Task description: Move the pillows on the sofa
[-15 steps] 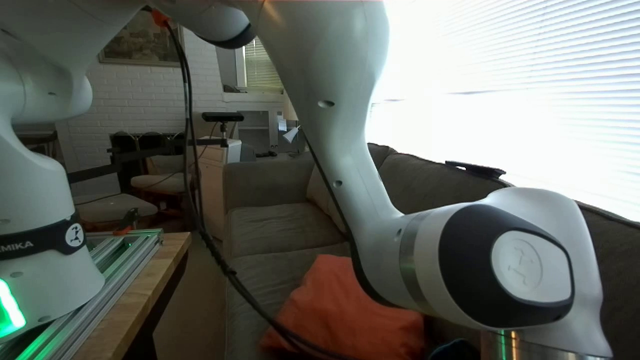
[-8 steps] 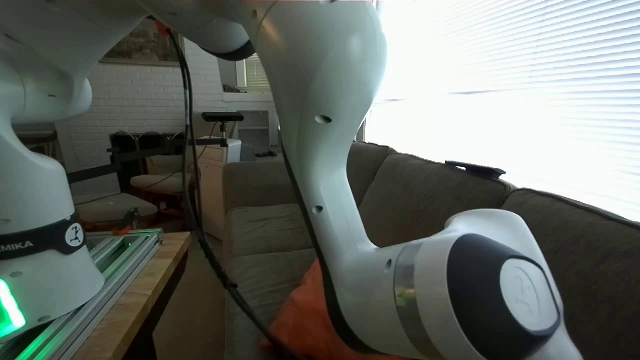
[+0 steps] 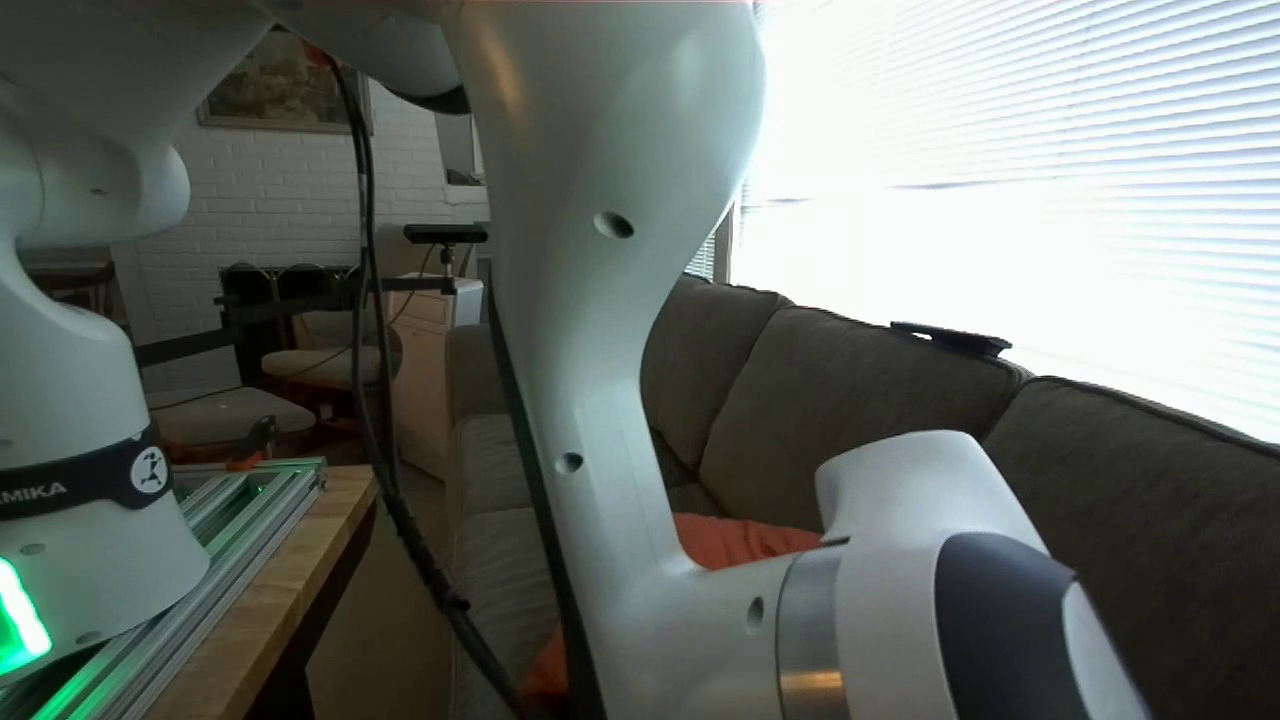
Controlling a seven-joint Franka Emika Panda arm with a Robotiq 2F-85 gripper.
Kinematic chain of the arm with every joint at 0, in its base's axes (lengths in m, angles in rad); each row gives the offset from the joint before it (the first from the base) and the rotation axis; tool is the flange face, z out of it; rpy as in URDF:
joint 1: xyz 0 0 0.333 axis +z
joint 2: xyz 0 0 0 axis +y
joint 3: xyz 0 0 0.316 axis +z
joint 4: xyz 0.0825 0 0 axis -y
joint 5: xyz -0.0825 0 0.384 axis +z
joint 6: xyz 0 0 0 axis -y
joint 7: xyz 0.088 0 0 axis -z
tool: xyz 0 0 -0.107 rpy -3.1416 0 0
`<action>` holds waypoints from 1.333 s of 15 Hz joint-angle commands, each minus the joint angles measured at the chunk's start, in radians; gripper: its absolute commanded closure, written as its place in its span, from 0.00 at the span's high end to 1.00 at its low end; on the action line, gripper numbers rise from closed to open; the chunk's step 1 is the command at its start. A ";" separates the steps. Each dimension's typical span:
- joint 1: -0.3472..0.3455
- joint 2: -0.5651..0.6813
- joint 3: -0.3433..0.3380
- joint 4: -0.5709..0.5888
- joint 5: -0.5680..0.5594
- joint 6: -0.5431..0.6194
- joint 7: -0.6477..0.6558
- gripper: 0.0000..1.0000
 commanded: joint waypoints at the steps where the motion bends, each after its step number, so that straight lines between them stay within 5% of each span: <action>1: 0.013 -0.009 -0.033 -0.004 -0.109 0.085 -0.010 0.30; 5: 0.059 -0.057 -0.034 -0.060 -0.053 -0.005 0.078 0.52; 7: 0.039 -0.098 0.033 -0.100 -0.048 -0.090 0.058 0.66; 12: -0.035 -0.100 0.236 -0.138 0.171 -0.306 -0.251 1.00; 15: -0.119 -0.067 0.361 -0.109 0.283 -0.340 -0.463 1.00; 20: -0.101 -0.031 0.339 -0.069 0.471 -0.344 -0.665 1.00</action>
